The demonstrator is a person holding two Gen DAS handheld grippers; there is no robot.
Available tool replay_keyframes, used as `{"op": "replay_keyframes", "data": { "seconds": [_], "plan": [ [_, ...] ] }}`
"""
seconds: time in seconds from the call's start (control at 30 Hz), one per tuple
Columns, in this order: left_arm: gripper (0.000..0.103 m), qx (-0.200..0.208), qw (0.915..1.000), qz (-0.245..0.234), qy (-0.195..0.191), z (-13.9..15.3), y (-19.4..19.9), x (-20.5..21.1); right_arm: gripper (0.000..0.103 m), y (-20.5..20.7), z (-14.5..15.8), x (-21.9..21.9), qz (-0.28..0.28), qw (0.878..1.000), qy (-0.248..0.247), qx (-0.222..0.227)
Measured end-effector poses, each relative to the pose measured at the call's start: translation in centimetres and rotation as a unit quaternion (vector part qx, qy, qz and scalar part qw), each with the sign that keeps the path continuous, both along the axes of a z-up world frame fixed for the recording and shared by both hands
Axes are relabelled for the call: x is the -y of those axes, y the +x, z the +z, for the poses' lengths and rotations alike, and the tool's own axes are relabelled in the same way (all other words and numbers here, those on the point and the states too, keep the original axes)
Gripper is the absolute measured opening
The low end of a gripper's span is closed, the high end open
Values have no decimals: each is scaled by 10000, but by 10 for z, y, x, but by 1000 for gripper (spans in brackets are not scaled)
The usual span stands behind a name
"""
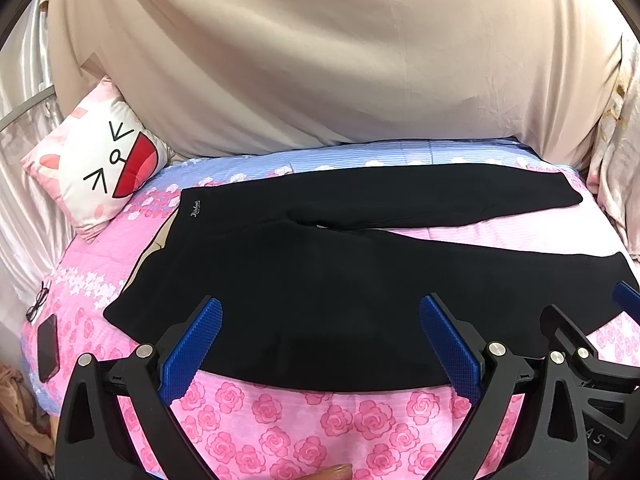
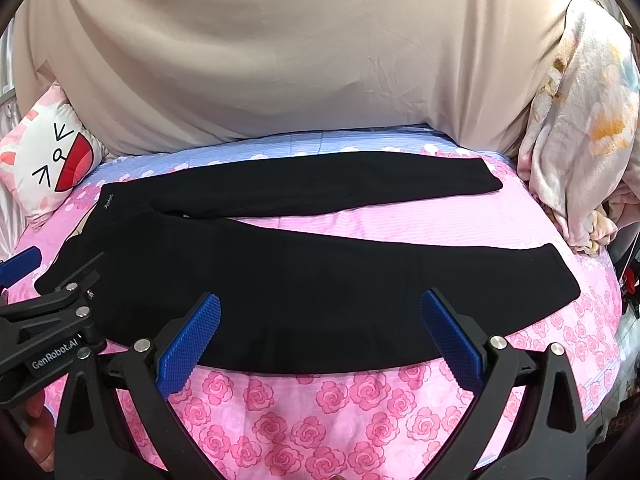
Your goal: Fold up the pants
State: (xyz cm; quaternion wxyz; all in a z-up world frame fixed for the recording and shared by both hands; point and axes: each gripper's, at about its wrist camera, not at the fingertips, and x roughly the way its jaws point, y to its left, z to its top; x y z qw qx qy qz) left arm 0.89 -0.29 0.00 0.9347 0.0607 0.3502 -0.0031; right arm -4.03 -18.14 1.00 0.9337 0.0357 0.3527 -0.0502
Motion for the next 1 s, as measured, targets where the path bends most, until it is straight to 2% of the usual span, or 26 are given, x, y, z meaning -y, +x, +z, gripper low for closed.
{"op": "replay_keyframes", "data": {
  "seconds": [1.0],
  "plan": [
    [97, 10, 10000, 51, 24, 5, -2, 4, 98, -3, 0, 0, 13, 10000, -10, 21]
  ]
}}
